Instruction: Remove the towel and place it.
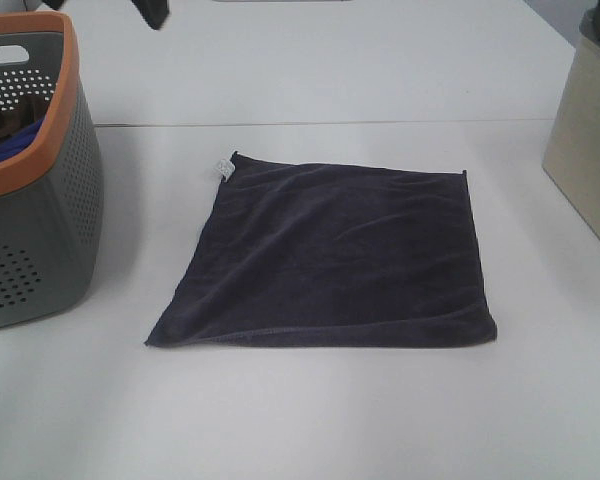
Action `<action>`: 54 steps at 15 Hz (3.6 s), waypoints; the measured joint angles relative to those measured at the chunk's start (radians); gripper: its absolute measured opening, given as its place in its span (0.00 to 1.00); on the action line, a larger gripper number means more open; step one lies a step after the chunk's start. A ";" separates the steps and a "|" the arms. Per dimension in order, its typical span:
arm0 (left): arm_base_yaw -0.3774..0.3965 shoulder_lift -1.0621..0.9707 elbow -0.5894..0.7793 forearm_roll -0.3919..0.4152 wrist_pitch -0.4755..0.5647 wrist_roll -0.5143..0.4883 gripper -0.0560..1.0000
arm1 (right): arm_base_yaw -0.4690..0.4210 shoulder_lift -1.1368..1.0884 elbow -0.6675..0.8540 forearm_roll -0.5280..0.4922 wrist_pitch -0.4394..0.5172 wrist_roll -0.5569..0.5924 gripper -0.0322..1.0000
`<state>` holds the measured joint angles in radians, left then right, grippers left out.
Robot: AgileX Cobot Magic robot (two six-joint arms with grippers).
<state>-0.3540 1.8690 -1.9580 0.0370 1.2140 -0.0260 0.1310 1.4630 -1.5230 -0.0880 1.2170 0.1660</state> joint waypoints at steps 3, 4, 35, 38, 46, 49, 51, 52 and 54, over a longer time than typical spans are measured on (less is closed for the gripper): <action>0.134 -0.161 0.161 -0.003 0.000 0.000 0.94 | -0.130 -0.096 0.000 0.008 0.001 -0.026 0.94; 0.164 -0.222 0.239 0.006 -0.001 0.000 0.94 | -0.139 -0.132 0.007 0.005 0.002 -0.043 0.94; 0.194 -1.872 1.460 -0.095 -0.179 0.139 0.94 | -0.140 -1.468 1.021 0.107 -0.152 -0.155 0.80; 0.198 -1.872 1.460 -0.095 -0.179 0.139 0.94 | -0.140 -1.468 1.021 0.107 -0.152 -0.155 0.79; 0.367 -1.872 1.460 -0.098 -0.179 0.136 0.94 | -0.140 -1.468 1.021 0.107 -0.152 -0.155 0.79; 0.367 -1.872 1.460 -0.098 -0.179 0.136 0.94 | -0.140 -1.468 1.021 0.107 -0.152 -0.155 0.79; 0.367 -1.872 1.460 -0.098 -0.179 0.135 0.94 | -0.140 -1.468 1.021 0.107 -0.152 -0.155 0.79; 0.367 -1.872 1.460 -0.098 -0.179 0.135 0.94 | -0.140 -1.468 1.021 0.107 -0.152 -0.155 0.79; 0.367 -1.872 1.460 -0.098 -0.179 0.135 0.94 | -0.140 -1.468 1.021 0.107 -0.152 -0.155 0.79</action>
<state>0.0130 -0.0030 -0.4980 -0.0610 1.0350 0.1090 -0.0090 -0.0050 -0.5020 0.0190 1.0650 0.0110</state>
